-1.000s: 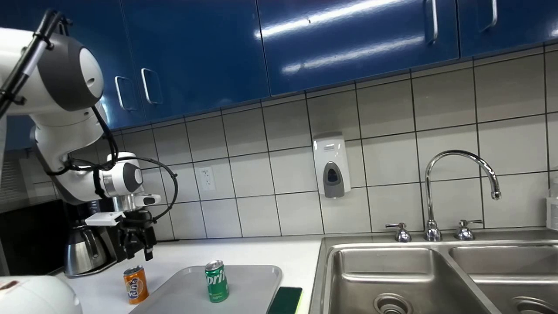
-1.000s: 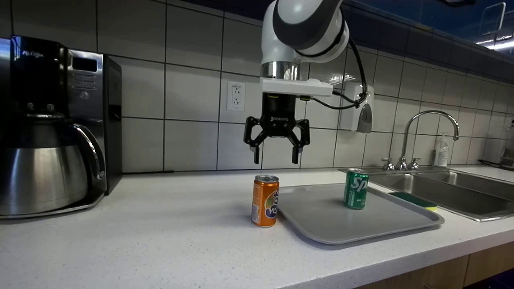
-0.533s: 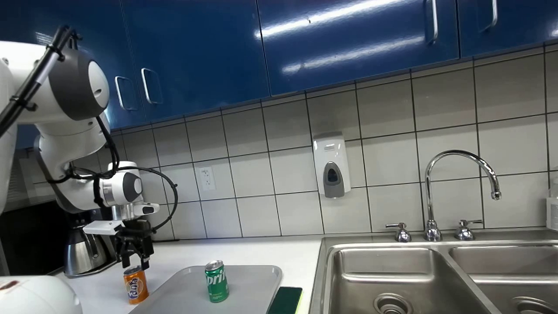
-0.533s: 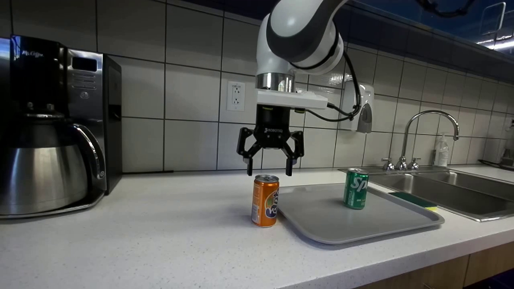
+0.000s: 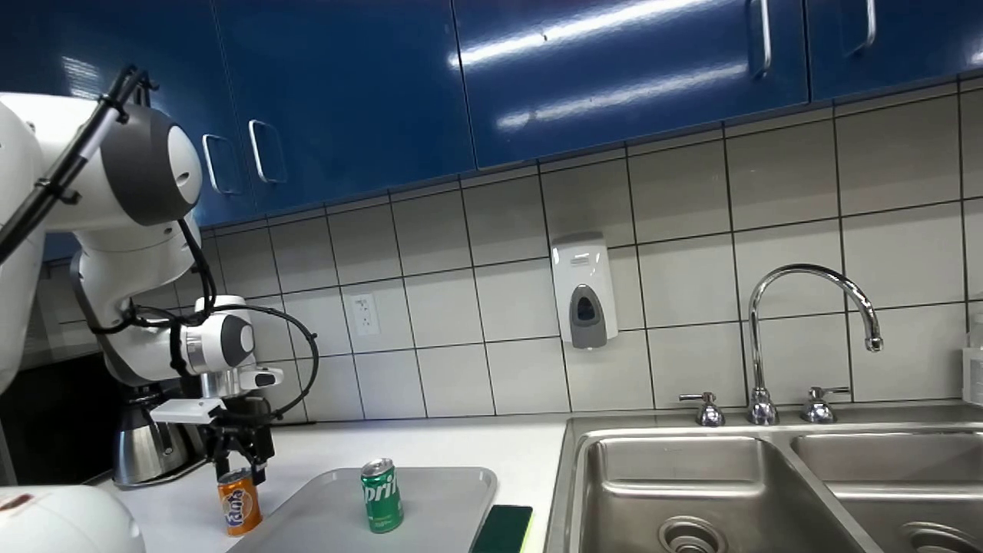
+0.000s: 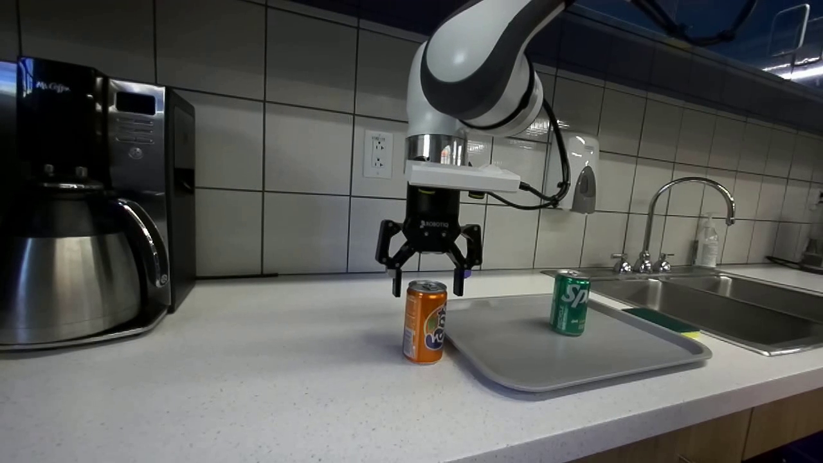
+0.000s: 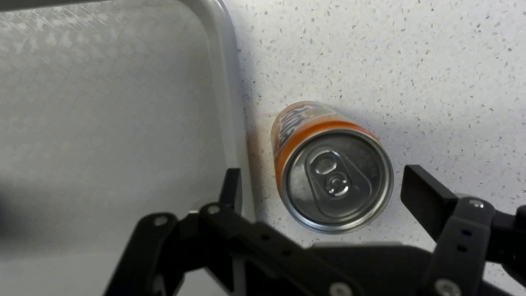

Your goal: Put the cans on the tray.

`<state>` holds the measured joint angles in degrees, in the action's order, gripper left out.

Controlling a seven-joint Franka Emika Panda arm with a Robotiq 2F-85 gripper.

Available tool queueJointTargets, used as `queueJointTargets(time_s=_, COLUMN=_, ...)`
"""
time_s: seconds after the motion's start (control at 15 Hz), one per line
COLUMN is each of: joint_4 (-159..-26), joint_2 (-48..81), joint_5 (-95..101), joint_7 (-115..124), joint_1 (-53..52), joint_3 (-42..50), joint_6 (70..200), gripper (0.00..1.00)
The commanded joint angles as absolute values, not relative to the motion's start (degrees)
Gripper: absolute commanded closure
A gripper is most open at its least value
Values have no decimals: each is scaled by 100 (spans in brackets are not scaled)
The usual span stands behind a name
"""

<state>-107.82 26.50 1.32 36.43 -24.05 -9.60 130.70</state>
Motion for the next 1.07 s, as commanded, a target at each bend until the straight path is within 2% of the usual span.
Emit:
queueJointTargets(time_s=0.0, joint_4=-10525, joint_2=2851, joint_5=44, joint_7=3366, joint_1=-2363, joint_3=-996, joint_6=13048, gripper=0)
queueJointTargets(time_s=1.0, joint_4=-10308, joint_2=3028, joint_5=63, joint_7=2912, joint_1=-2474, joint_3=-984, joint_6=12885, gripper=0)
